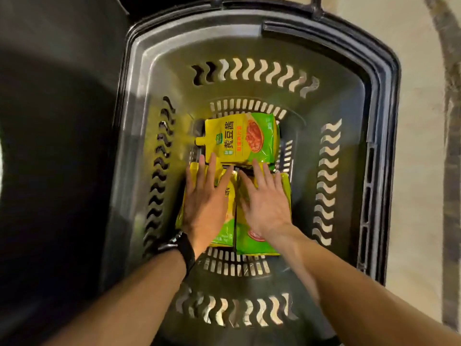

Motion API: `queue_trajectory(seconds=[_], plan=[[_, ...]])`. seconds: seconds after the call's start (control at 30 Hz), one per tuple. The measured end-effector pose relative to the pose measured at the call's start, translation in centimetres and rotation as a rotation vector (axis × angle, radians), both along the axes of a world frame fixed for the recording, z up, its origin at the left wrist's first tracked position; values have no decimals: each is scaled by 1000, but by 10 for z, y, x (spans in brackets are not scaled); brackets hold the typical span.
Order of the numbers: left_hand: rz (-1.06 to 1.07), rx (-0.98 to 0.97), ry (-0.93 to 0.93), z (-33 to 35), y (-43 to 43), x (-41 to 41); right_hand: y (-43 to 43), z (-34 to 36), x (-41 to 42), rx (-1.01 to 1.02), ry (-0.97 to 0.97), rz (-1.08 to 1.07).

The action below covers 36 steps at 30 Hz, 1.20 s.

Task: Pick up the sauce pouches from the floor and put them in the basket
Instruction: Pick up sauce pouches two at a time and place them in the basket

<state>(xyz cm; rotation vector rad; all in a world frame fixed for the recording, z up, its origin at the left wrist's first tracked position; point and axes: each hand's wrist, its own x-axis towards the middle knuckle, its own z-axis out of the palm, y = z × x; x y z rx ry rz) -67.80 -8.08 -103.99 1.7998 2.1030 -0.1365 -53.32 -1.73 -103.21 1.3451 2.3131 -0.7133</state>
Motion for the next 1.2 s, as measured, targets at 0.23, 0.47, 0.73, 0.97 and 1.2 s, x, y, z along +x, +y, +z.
queue_trajectory(seconds=[0.23,0.47,0.73,0.97,1.2], plan=[[-41,-15,86,-59,-37,-15,-36,-62,33,97,-51,-126],[5,-96,107,-53,-74,0,-86,-39,26,5,-33,-184],[40,-24,77,-56,-94,7,-115,-51,34,77,-67,-205],[45,-154,69,-47,-87,7,-103,-32,32,-62,-63,-206],[88,-341,31,112,-35,15,-47,121,24,-167,13,-245]])
